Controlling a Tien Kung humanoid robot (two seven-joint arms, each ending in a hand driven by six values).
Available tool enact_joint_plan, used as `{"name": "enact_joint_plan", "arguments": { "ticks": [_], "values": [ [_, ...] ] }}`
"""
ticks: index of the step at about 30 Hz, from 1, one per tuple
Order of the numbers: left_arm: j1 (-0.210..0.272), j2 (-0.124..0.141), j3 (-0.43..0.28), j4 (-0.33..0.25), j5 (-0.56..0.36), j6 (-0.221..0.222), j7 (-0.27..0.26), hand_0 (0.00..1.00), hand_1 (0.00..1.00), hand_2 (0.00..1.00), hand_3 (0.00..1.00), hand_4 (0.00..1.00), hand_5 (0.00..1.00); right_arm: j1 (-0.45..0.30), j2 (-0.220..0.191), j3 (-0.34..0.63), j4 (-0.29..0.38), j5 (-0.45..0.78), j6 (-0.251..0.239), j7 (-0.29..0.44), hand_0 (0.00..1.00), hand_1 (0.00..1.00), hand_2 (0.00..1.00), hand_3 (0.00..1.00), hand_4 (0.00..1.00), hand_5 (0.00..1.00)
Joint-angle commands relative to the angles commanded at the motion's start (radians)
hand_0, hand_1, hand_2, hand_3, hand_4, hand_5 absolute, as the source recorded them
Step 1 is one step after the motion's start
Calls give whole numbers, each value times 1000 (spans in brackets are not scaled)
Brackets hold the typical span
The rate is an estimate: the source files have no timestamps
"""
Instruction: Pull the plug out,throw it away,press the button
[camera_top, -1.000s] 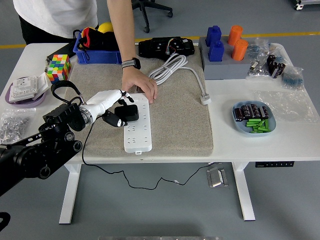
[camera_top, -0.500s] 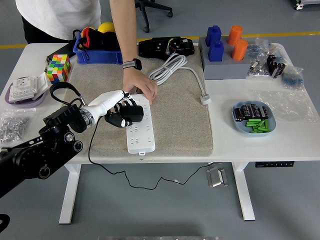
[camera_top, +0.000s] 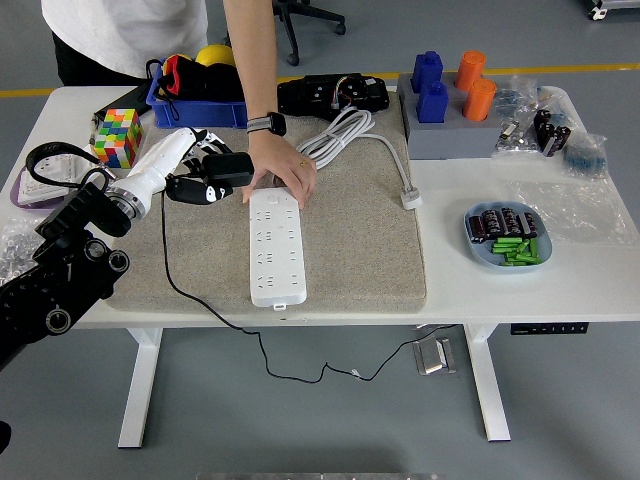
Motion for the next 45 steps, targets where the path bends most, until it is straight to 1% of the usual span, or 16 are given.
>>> {"name": "enact_joint_plan", "arguments": {
  "ticks": [2,6,13,14,15,19,20,25,26,31,32,37,38,43,44,45],
  "values": [
    [-3,1,2,36,2,10,-1,465,339,336,525,622,2,0,0,1,-1,-1,0,0,767,729,724,713,883,658],
    [-6,-4,22,103,11,31,10,465,339,336,525,622,2,-1,-1,1,-2,-2,0,0,767,729,724,713,883,658],
    [-6,-14,63,124,-15,18,10,483,363,351,538,619,2,2,0,2,-1,0,0,0,767,729,724,713,883,658],
    [-7,-16,69,125,-22,14,9,548,526,520,594,769,2,3,0,1,-1,0,0,0,767,729,724,713,883,658],
    [-8,-16,72,125,-28,11,9,548,526,520,594,769,2,3,0,1,0,1,0,0,767,729,724,713,883,658],
    [-8,-19,78,127,-56,-22,20,548,526,520,594,769,2,2,-1,-2,-1,0,0,0,767,729,724,713,883,658],
    [-7,-19,76,127,-54,-31,26,596,601,559,626,790,2,3,-1,-3,-1,1,0,0,767,729,724,713,883,658],
    [-7,-17,67,122,-36,-94,77,596,601,559,626,790,2,3,-6,-11,0,4,0,0,767,729,724,713,883,658],
    [-9,-17,67,123,-33,-101,84,886,935,898,907,967,227,4,-7,-12,0,4,0,0,767,729,724,713,883,658],
    [-12,-15,64,117,-27,-115,94,886,935,898,907,967,227,6,-10,-19,1,6,0,0,767,729,724,713,883,658],
    [-12,-14,63,113,-26,-118,99,914,973,953,950,989,323,6,-10,-19,0,6,0,0,767,729,724,713,883,658],
    [-15,-10,51,88,-23,-128,117,914,973,953,950,989,323,6,-11,-21,-1,6,1,0,767,729,724,713,883,658],
    [-15,-9,48,78,-21,-130,122,959,998,998,998,998,449,6,-11,-21,-1,6,1,0,767,729,724,713,883,658],
    [-28,-10,56,32,-34,-102,99,959,998,998,998,998,449,5,-13,-25,-2,6,0,0,767,729,724,713,883,658],
    [-36,-14,61,27,-41,-94,88,905,959,942,956,998,405,4,-13,-26,-2,6,0,0,767,729,724,713,883,658],
    [-45,-18,67,24,-51,-89,79,905,959,942,956,998,405,4,-13,-27,-2,6,1,0,767,729,724,713,883,658]
  ]
}}
